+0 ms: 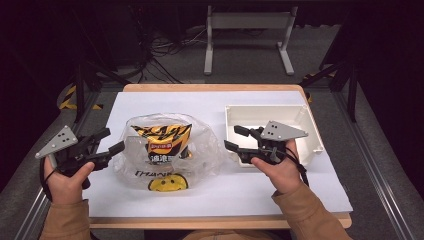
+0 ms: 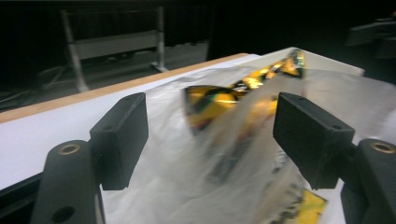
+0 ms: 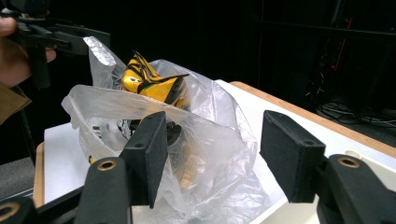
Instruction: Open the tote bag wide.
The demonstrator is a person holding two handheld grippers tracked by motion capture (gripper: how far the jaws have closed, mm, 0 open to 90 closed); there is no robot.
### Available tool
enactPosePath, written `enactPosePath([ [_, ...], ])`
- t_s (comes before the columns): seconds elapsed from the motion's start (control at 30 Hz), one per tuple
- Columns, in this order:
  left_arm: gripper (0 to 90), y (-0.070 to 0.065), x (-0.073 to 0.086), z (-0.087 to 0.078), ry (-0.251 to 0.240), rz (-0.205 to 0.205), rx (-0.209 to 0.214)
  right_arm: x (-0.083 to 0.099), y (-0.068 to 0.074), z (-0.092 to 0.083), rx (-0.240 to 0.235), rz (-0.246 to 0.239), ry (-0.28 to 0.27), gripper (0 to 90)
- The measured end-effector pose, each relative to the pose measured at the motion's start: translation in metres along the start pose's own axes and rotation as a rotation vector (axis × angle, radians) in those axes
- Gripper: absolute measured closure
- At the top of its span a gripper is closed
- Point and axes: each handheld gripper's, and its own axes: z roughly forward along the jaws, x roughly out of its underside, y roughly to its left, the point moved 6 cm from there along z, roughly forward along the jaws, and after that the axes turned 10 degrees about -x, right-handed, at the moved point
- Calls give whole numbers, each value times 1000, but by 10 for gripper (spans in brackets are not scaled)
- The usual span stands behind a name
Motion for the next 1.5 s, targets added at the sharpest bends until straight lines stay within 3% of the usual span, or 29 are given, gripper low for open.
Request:
enactPosePath([
  [0.23,268,-16,-4,3,7,36,64,0,0,0,-1,1,2,421],
  [0.5,303,-25,2,19,51,71,79,1,0,2,-3,2,5,422],
  [0.6,406,-26,5,23,63,81,80,1,1,1,-4,1,5,422],
  [0.77,774,-28,7,21,74,108,99,2,0,1,-3,2,7,422],
  [0.83,877,-27,7,19,73,109,103,2,0,1,-3,1,6,422],
  [0.93,896,-24,8,17,70,103,101,1,1,1,-5,2,5,422],
  [1.03,897,-20,16,17,99,99,98,2,1,2,-8,2,6,422],
  [1.2,897,-13,40,21,154,92,95,3,1,4,-7,4,12,422],
  [1.3,897,-11,57,25,172,67,102,4,2,6,-12,4,16,422],
  [1.5,897,-6,74,36,201,53,104,6,7,14,-30,-2,25,423],
])
